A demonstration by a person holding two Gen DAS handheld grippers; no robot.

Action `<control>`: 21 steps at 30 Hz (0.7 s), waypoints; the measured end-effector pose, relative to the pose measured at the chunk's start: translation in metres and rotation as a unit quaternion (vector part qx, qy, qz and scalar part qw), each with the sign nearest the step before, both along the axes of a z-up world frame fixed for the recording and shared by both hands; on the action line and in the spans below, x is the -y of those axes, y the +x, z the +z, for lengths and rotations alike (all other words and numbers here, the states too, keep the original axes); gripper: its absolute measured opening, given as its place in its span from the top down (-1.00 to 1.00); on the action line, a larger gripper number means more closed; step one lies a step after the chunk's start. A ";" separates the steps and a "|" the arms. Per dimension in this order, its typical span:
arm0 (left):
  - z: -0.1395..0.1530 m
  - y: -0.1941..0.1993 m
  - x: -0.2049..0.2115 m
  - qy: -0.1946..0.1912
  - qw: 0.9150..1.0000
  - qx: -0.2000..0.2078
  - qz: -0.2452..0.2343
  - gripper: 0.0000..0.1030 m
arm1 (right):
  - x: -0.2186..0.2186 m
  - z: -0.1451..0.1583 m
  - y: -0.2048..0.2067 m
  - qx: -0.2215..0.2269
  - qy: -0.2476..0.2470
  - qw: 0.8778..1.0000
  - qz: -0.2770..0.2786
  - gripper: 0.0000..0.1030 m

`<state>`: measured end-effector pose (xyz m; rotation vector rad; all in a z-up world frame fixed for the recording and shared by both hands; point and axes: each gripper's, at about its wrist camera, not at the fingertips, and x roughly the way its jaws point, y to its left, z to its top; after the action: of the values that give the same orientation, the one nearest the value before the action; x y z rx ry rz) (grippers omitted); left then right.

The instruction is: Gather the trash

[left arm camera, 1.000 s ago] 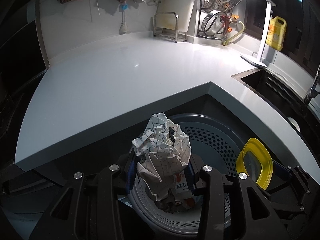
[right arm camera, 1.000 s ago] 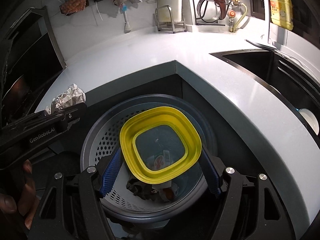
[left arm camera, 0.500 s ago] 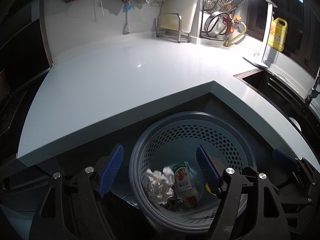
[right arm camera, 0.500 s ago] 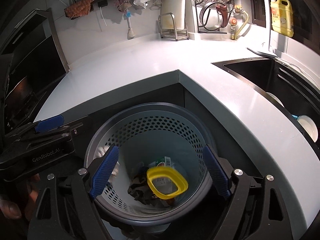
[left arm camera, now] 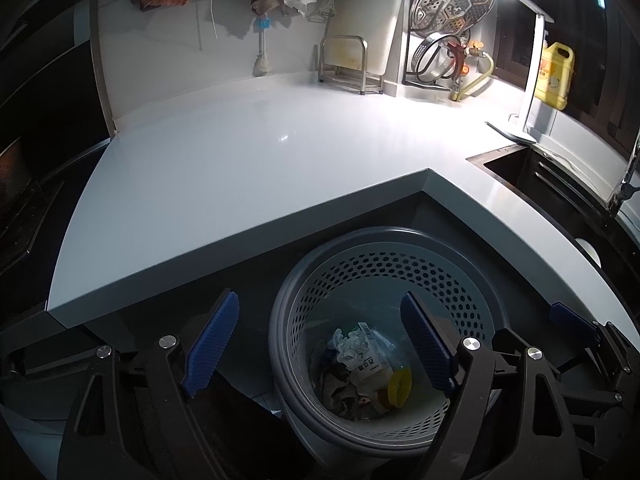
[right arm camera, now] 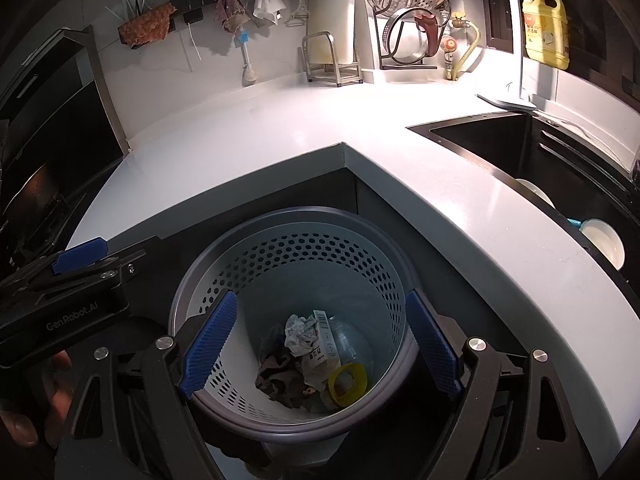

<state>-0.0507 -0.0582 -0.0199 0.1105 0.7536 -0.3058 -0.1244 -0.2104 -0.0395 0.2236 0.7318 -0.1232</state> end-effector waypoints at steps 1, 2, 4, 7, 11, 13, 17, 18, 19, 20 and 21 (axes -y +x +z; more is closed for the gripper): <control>0.001 -0.001 -0.001 -0.001 1.000 0.002 0.001 -0.61 | -0.001 0.001 -0.001 0.000 -0.001 1.000 -0.001 -0.60; 0.002 -0.002 -0.002 -0.002 1.000 0.003 0.001 -0.62 | -0.002 0.001 -0.001 0.001 -0.003 1.000 -0.002 -0.60; 0.004 -0.004 -0.004 -0.003 1.000 0.006 0.003 -0.66 | -0.003 0.003 -0.003 0.002 -0.005 1.000 -0.004 -0.60; 0.006 -0.007 -0.006 -0.003 1.000 0.011 0.006 -0.71 | -0.005 0.004 -0.005 0.002 -0.006 1.000 -0.008 -0.60; 0.009 -0.010 -0.011 -0.007 1.000 0.016 0.011 -0.79 | -0.009 0.007 -0.007 0.004 -0.011 1.000 -0.011 -0.60; 0.011 -0.011 -0.013 -0.008 1.000 0.019 0.013 -0.80 | -0.011 0.008 -0.008 0.005 -0.014 1.000 -0.012 -0.60; 0.012 -0.012 -0.015 -0.005 1.000 0.021 0.018 -0.81 | -0.014 0.011 -0.010 0.007 -0.018 1.000 -0.017 -0.60; 0.012 -0.012 -0.016 -0.004 1.000 0.021 0.019 -0.81 | -0.015 0.012 -0.011 0.007 -0.019 1.000 -0.018 -0.60; 0.012 -0.013 -0.016 -0.003 1.000 0.021 0.020 -0.82 | -0.016 0.012 -0.011 0.007 -0.021 1.000 -0.021 -0.60; 0.011 -0.013 -0.017 -0.003 1.000 0.020 0.020 -0.84 | -0.016 0.012 -0.011 0.006 -0.024 0.999 -0.023 -0.60; 0.011 -0.013 -0.018 -0.004 1.000 0.020 0.021 -0.85 | -0.017 0.013 -0.011 0.005 -0.026 0.999 -0.025 -0.60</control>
<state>-0.0638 -0.0405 -0.0088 0.0934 0.7141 -0.2648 -0.1351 -0.1933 -0.0269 0.1922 0.7132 -0.1887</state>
